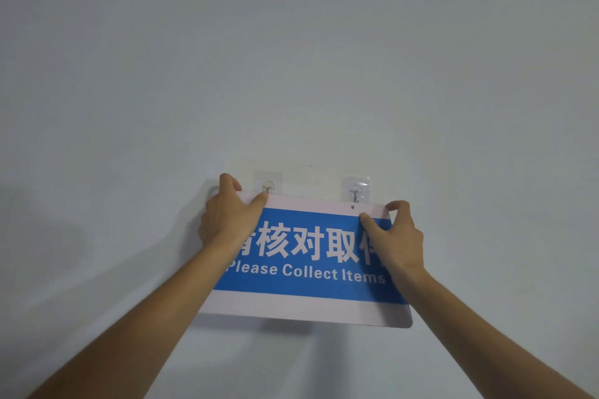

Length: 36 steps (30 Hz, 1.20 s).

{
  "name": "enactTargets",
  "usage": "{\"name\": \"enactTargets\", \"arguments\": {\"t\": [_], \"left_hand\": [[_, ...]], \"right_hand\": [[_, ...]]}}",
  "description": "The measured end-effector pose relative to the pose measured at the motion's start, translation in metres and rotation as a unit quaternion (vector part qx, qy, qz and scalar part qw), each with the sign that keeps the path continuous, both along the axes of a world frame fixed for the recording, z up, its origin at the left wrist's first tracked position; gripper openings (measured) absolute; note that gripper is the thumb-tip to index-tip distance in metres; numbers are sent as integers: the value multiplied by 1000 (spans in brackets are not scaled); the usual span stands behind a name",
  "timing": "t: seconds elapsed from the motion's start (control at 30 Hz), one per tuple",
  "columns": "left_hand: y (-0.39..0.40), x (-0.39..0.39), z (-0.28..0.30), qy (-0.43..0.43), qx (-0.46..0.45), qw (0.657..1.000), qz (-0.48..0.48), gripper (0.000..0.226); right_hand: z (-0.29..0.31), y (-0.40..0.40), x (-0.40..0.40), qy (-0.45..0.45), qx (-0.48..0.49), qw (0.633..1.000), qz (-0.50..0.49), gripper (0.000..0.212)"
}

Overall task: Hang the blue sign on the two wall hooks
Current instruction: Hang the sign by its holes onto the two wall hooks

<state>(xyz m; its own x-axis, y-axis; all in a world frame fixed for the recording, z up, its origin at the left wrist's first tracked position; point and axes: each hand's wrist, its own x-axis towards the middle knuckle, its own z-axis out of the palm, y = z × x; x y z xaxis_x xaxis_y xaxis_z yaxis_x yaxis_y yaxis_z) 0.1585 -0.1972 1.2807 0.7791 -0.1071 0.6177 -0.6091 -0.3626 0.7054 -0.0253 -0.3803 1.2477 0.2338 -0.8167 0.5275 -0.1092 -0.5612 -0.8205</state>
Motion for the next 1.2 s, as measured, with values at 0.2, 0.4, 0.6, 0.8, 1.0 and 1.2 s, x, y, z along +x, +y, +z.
{"name": "enactTargets", "arguments": {"t": [0.2,0.4,0.6,0.8,1.0,1.2], "left_hand": [[-3,8,-17,52,-42,996,-55,50],[-10,8,-19,34,-102,993,-50,47],[-14,6,-14,21,-94,995,-37,47],[-14,4,-6,8,-85,996,-18,47],[-14,6,-6,-6,-65,998,-9,48],[-12,11,8,16,-19,999,-22,52]], "right_hand": [[4,1,-3,1,-50,998,-23,48],[14,-3,-5,-7,-79,996,-34,45],[12,-10,-4,0,-68,997,-30,44],[12,-14,-2,-11,-46,999,-11,43],[8,-12,1,2,-42,999,-15,46],[11,-12,2,11,-24,1000,-9,47]]}}
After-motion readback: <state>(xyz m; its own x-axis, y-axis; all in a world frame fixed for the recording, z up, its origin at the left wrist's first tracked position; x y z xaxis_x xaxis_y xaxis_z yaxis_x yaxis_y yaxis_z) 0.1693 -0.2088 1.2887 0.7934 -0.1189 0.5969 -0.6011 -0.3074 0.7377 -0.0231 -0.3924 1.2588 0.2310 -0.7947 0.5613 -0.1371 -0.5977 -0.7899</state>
